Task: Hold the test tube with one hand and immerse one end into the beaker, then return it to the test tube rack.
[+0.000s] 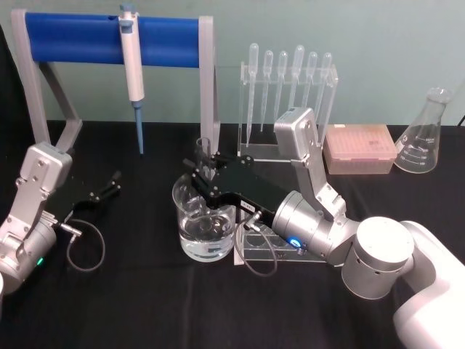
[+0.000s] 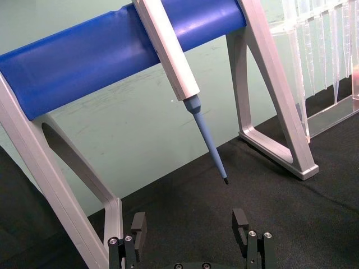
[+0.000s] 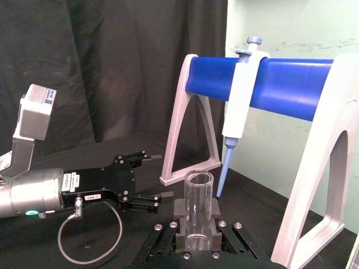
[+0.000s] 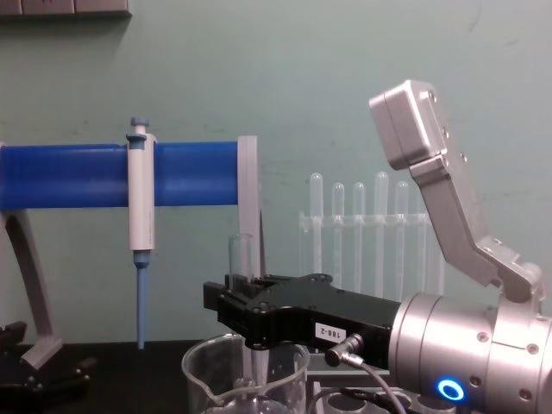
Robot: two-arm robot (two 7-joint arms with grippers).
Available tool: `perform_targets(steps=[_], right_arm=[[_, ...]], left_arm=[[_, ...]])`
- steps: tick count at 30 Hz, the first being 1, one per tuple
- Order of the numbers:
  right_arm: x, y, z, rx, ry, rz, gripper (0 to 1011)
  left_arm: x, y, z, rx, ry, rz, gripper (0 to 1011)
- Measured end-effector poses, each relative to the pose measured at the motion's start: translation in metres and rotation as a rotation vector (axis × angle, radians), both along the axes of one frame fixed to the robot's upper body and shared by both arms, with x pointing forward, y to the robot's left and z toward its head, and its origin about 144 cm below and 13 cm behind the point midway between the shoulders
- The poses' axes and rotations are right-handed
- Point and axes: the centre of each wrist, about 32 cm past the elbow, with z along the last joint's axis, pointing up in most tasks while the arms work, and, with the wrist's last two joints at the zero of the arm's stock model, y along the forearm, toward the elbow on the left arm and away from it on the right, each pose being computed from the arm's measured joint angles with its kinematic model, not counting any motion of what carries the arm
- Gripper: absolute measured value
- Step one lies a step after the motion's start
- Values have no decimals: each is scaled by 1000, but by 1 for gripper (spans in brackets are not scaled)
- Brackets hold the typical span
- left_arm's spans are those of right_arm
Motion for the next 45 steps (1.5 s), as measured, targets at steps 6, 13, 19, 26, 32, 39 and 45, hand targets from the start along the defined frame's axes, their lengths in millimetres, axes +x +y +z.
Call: perform_targets(steps=[6,13,19,26,32,39,45], right_arm=[[0,0,0,0,0,0,226],[0,0,0,0,0,0,226],[0,0,0,0,0,0,226],[0,0,0,0,0,0,226],[0,0,0,0,0,0,226],[0,0,0,0,0,0,226],[0,0,0,0,0,0,226]], left_arm=[[0,0,0,0,0,0,1000],[0,0,0,0,0,0,1000],[0,0,0,0,0,0,1000],[0,0,0,0,0,0,1000],[0,0,0,0,0,0,1000],[0,0,0,0,0,0,1000],[0,0,0,0,0,0,1000]])
